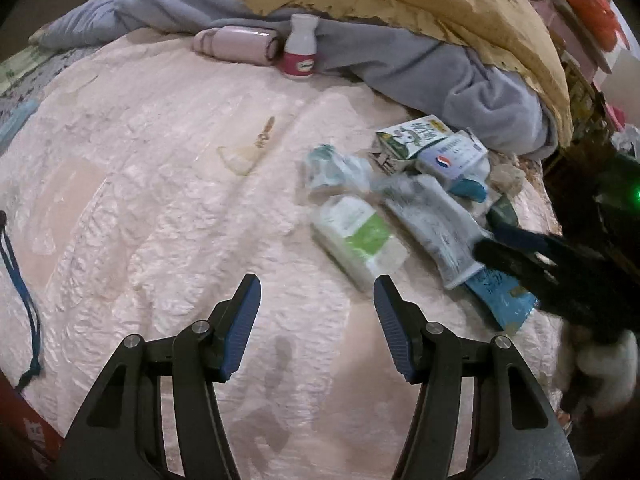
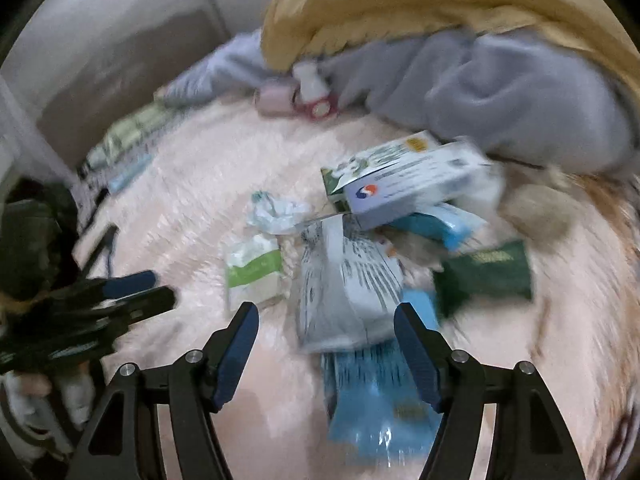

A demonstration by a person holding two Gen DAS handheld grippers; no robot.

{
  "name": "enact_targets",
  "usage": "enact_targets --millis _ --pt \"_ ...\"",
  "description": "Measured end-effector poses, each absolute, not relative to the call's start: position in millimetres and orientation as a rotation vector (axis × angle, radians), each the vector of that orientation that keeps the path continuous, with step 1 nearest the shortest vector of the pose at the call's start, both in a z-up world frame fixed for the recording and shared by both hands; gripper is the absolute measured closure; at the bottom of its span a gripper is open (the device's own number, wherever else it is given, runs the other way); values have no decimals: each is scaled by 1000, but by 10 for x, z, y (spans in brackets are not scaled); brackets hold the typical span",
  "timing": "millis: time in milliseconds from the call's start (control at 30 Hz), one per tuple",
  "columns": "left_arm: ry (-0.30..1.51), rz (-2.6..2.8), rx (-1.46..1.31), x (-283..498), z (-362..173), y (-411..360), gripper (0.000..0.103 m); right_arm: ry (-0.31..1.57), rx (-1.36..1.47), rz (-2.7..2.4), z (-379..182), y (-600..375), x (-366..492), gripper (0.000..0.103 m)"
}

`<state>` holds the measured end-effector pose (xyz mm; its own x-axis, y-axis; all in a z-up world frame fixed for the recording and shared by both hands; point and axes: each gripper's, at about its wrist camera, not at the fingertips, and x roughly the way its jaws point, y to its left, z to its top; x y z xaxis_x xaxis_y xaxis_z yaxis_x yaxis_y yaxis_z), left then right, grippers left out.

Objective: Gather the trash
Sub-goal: 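Grasp the white printed snack packet with the right tool while the left tool grasps the tissue pack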

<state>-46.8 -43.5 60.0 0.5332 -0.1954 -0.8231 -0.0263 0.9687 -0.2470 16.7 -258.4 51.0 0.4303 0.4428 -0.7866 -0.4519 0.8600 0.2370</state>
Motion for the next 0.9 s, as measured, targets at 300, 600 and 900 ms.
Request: enact_targets --millis 300,600,900 --pt "1015 -131 -330 -202 458 -480 44 1052 12 542 154 -2388 604 51" --pt "1043 -129 -365 126 241 -763 44 851 87 529 788 -2813 113 66" --pt "1046 -156 -380 97 243 -907 91 792 184 461 982 -3400 -467 66"
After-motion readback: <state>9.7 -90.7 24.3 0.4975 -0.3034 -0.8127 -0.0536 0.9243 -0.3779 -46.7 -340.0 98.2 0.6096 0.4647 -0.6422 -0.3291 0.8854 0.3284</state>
